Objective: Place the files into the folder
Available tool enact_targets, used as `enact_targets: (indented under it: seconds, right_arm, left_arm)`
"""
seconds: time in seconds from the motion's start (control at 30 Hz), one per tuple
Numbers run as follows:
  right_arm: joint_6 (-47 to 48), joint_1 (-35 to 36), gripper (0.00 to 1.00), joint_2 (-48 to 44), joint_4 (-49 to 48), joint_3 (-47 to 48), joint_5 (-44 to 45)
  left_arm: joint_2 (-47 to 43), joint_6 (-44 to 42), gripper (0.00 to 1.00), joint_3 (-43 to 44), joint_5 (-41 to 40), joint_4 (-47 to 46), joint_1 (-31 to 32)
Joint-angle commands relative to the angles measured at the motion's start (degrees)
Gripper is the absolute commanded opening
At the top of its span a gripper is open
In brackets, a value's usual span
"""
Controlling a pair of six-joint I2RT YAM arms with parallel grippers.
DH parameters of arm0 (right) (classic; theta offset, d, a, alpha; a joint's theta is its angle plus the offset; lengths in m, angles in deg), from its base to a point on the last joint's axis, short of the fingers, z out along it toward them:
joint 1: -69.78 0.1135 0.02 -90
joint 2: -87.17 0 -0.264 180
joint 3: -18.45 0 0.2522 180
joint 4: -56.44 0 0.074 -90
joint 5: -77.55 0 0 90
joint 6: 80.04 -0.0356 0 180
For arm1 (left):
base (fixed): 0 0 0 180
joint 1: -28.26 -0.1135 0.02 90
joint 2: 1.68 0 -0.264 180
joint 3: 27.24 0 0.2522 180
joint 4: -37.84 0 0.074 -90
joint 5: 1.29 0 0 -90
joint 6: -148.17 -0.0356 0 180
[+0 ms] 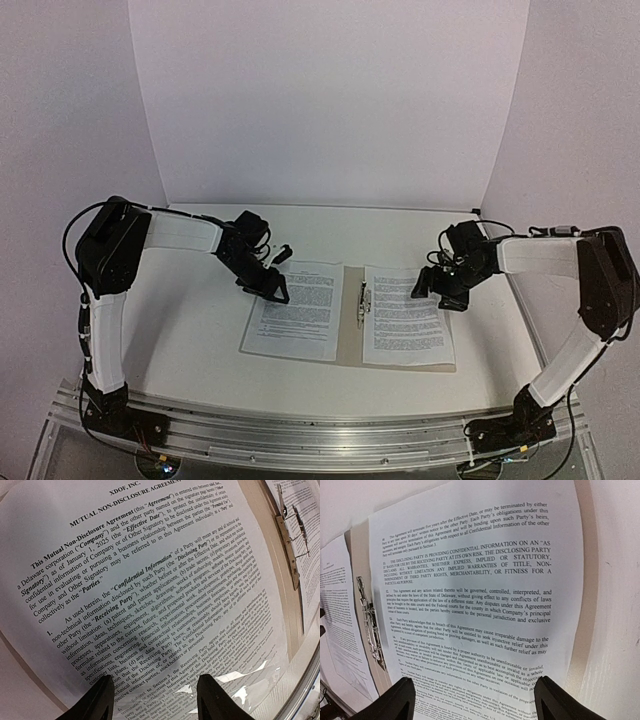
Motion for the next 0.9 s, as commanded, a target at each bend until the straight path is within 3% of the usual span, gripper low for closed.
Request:
enact_targets:
  seconds: [0.0, 0.27, 0.5, 0.6, 0.87]
  right_arm:
    - [0.6, 1.0, 0.85, 0.0, 4.1, 3.0, 5.0]
    - [-1.3, 1.4, 0.80, -1.3, 8.7, 6.2, 12.9]
    - [-4.7, 1.4, 0.41, 0.8, 9.8, 2.8, 16.6]
    - [-6.8, 1.4, 0.37, -0.7, 10.2, 0.6, 18.7]
    - [-9.0, 1.5, 0.09, -2.0, 11.9, -4.6, 20.5]
  left_arm:
    - [0.5, 0.5, 0.57, -2.3, 0.1, 1.9, 0.2]
    - [0.2, 0.4, 0.57, -2.2, 0.0, 1.8, 0.2]
    - [-0.6, 0.4, 0.57, -1.9, 0.2, 2.1, 0.1]
    - [-0.8, 0.3, 0.57, -2.1, 0.3, 2.1, 0.1]
    - [-0.7, 0.4, 0.57, -2.5, 0.5, 1.9, 0.1]
